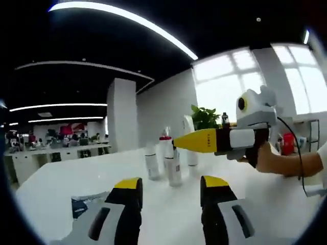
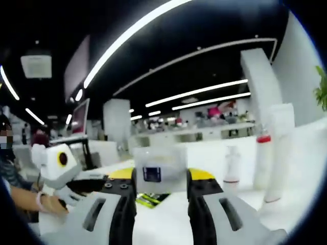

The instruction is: Arrange the skincare products in the storage area until every visible bottle or jar stands upright without overlapping.

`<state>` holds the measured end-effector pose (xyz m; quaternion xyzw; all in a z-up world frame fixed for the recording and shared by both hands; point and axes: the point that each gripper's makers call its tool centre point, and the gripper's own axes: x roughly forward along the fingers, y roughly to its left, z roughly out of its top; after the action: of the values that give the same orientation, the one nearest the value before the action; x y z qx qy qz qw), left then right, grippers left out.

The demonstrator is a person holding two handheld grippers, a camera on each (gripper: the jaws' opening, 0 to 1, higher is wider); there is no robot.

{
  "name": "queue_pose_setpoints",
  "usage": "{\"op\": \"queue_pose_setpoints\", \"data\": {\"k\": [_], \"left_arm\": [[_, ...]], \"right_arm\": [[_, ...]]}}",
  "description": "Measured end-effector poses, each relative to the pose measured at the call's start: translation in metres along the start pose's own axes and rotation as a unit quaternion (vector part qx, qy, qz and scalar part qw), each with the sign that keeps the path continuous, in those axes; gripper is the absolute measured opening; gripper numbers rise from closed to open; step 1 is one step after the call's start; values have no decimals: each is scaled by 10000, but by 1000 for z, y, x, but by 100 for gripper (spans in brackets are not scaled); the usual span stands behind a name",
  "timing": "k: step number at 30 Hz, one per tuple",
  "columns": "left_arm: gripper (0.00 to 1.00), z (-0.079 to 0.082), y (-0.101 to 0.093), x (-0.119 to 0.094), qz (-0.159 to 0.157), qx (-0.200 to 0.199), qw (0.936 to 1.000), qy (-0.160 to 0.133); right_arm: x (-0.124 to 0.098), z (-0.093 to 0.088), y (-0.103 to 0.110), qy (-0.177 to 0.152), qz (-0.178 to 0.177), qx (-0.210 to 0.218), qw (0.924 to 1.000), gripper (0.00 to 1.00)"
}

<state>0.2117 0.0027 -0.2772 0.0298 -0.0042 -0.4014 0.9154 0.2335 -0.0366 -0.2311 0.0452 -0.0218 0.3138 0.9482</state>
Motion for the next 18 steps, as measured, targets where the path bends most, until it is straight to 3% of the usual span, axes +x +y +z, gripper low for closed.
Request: {"op": "queue_pose_setpoints", "data": {"k": [4,9,11,13,15,16,18], "left_arm": [[23,0,-1,-6,106,-82,9999,-49],[20,8,1,-11,14,-424,9987,-280],[17,8,-6,-11,-181,-623,9973,-355],[14,4,-7,-10,-187,-630,9975,-273],[1,1,-5,-11,-110,-600,9980,-186],[1,1,-5,-13,-141,-514,9985,-155],[1,2,-6,-15,-214,-775,9966,-177]], "right_arm": [[0,-3,3,-1,54,34,10000,37],[0,-11,12,102,206,321,9992,37],[0,-14,16,122,286,354,9989,37],[0,-16,21,144,350,359,9986,37],[0,-19,26,185,417,303,9985,38],[0,-19,27,159,429,301,9985,38],[2,-18,25,126,471,257,9985,38]]}}
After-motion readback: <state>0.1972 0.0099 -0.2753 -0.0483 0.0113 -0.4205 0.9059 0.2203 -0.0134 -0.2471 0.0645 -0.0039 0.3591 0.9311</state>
